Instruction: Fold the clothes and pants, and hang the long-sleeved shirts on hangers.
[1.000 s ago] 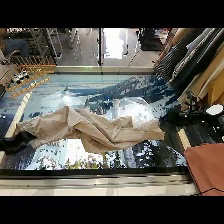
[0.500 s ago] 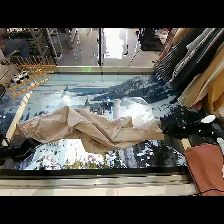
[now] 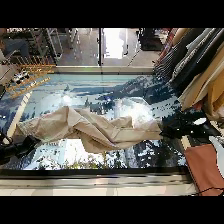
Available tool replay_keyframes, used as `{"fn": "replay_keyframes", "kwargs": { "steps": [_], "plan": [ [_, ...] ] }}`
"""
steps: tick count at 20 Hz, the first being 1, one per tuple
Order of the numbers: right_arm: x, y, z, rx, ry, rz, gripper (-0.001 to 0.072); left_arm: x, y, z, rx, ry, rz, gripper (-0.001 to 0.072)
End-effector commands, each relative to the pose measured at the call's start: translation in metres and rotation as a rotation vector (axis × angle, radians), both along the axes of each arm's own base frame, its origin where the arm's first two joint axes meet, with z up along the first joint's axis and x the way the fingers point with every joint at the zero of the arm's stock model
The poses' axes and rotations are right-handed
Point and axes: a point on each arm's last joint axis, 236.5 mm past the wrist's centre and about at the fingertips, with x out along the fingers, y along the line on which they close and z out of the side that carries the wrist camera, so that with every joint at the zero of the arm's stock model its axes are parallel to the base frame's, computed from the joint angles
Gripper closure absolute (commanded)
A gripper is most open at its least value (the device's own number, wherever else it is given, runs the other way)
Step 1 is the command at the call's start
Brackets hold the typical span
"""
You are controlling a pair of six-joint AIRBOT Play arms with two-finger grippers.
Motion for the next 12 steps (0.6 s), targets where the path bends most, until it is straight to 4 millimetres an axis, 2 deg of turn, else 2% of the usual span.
{"fn": "replay_keyframes", "kwargs": {
  "steps": [1, 2, 3, 5, 6, 7, 8, 9, 10, 11, 12],
  "plan": [
    [0.008, 0.017, 0.002, 0.010, -0.039, 0.047, 0.0653, 0.010, -0.005, 0.002, 0.012, -0.027, -0.006, 0.0565],
    [0.010, 0.022, 0.004, 0.027, -0.044, 0.045, 0.0692, 0.009, -0.010, 0.002, 0.004, -0.023, -0.019, 0.0640],
    [0.012, 0.025, 0.008, 0.042, -0.048, 0.037, 0.0693, 0.008, -0.014, 0.002, -0.009, -0.019, -0.030, 0.0692],
    [0.013, 0.025, 0.021, 0.043, -0.059, 0.014, 0.0695, 0.009, -0.017, 0.008, -0.032, -0.028, -0.036, 0.0694],
    [0.013, 0.024, 0.033, 0.031, -0.082, 0.022, 0.0696, 0.013, -0.014, 0.018, -0.022, -0.051, -0.045, 0.0696],
    [0.015, 0.023, 0.049, 0.015, -0.113, 0.036, 0.0696, 0.021, -0.011, 0.038, -0.014, -0.099, -0.069, 0.0696],
    [0.017, 0.023, 0.072, 0.000, -0.159, 0.046, 0.0696, 0.030, -0.010, 0.065, -0.021, -0.164, -0.091, 0.0698],
    [0.022, 0.021, 0.098, -0.025, -0.216, 0.043, 0.0696, 0.044, -0.009, 0.107, -0.034, -0.264, -0.103, 0.0698],
    [0.027, 0.018, 0.133, -0.062, -0.292, 0.043, 0.0696, 0.056, -0.006, 0.156, -0.050, -0.382, -0.096, 0.0698],
    [0.030, 0.012, 0.169, -0.109, -0.370, 0.030, 0.0697, 0.067, 0.000, 0.223, -0.076, -0.544, -0.068, 0.0697],
    [0.031, 0.005, 0.212, -0.157, -0.459, 0.005, 0.0696, 0.069, 0.005, 0.293, -0.108, -0.720, -0.034, 0.0697]
  ]
}}
